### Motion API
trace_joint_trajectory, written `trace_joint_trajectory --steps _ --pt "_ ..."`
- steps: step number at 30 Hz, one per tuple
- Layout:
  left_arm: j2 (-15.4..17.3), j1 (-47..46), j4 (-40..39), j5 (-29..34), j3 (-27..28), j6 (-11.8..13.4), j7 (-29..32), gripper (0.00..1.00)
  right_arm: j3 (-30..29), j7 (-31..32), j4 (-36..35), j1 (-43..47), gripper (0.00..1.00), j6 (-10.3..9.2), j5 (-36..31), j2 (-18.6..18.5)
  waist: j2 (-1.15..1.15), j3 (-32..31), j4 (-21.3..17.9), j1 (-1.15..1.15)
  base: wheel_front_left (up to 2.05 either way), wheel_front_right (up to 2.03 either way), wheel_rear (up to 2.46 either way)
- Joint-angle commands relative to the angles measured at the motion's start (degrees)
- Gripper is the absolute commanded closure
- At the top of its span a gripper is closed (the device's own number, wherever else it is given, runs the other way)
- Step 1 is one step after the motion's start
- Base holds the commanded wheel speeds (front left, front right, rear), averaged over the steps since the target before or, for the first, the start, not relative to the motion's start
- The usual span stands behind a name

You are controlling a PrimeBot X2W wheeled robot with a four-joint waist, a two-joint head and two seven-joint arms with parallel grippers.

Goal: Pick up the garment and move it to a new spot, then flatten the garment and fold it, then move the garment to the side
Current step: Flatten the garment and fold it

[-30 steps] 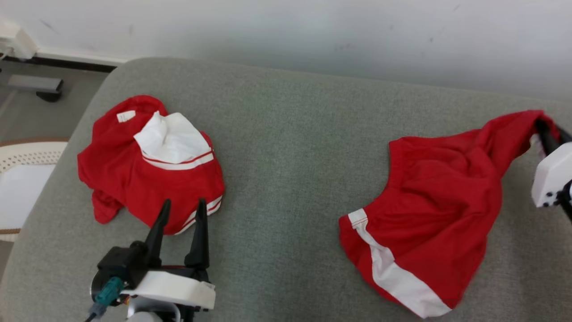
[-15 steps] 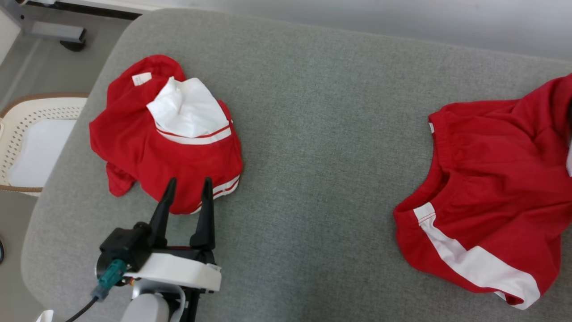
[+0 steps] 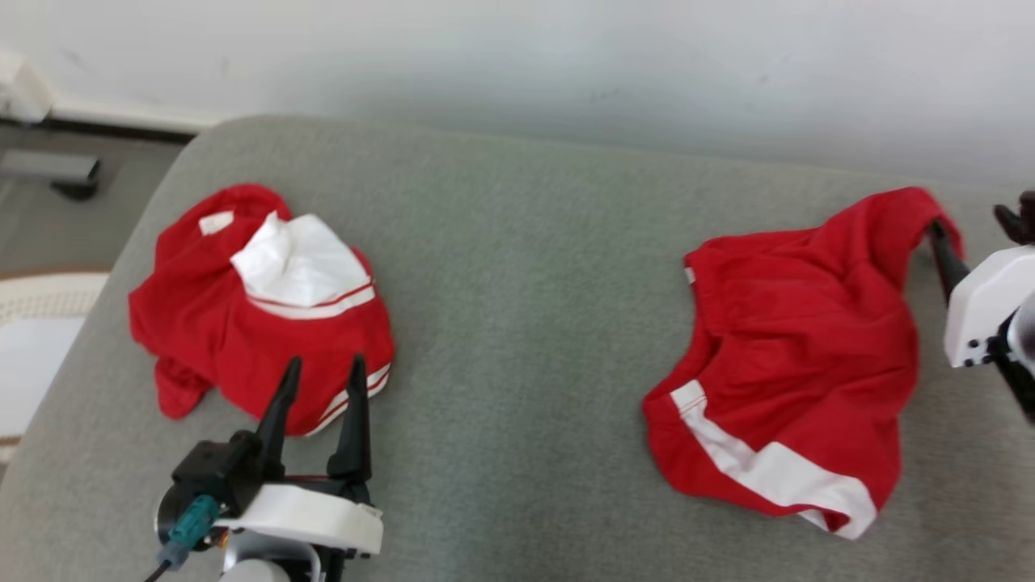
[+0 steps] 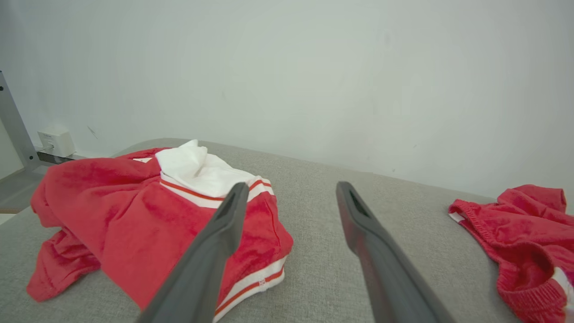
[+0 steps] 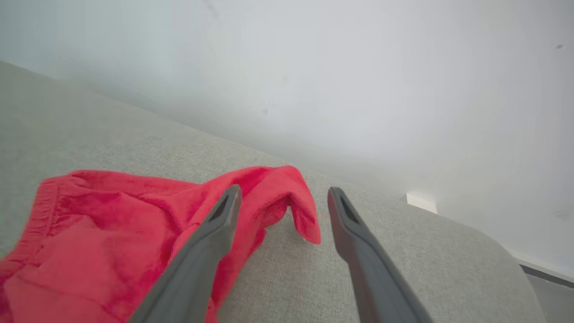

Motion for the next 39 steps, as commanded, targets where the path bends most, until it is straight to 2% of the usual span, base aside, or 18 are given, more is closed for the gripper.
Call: trace_joint_trajectory --steps 1,6,12,16,19,24,30,39 --pt "0.21 0.98 0.18 0.97 0.44 -0.2 -0.05 0.0 0.64 -1.73 -1.61 1.93 0.0 -0.14 1.44 0.32 0.0 -3.82 -3.52 0.0 0.0 0.0 0.0" --pt "0.22 2.81 -0.21 1.18 1.06 -0.02 -0.05 0.0 0.55 -10.9 -8.66 7.77 0.0 -0.13 4.3 0.32 0.0 -7.39 -6.31 0.0 0.0 0.0 0.0" --pt "0.21 4.94 -0.54 1.09 1.87 0.37 -0.05 0.0 -4.02 -15.32 -18.1 17.78 0.0 -0.13 4.78 2.01 0.0 -9.98 -8.9 0.0 0.0 0.0 0.0" --pt "0.21 5.45 -0.67 1.21 2.2 0.1 -0.05 0.0 -10.56 -15.7 -27.3 26.22 0.0 -0.13 3.44 5.32 0.0 -10.78 -9.93 0.0 0.0 0.0 0.0" --pt "0.21 5.74 -0.85 1.34 2.32 -0.1 -0.05 0.0 -15.57 -15.72 -35.24 33.9 0.0 -0.13 1.63 9.26 0.0 -11.0 -10.36 0.0 0.0 0.0 0.0" --pt "0.21 6.36 -0.92 0.96 2.02 -0.08 -0.05 0.0 -18.54 -15.68 -43.31 42.36 0.0 -0.13 -0.98 13.22 0.0 -11.22 -10.61 0.0 0.0 0.0 0.0" --pt "0.21 7.28 -0.59 0.03 1.18 0.23 -0.05 0.0 -20.51 -15.69 -47.82 49.54 0.0 -0.13 -2.53 16.25 0.0 -11.0 -10.86 0.0 0.0 0.0 0.0" --pt "0.21 5.59 0.86 -0.69 0.44 -0.23 -0.05 0.0 -20.79 -15.69 -50.59 49.05 0.0 -0.14 -3.08 17.5 0.0 -10.02 -11.16 0.0 0.0 0.0 0.0"
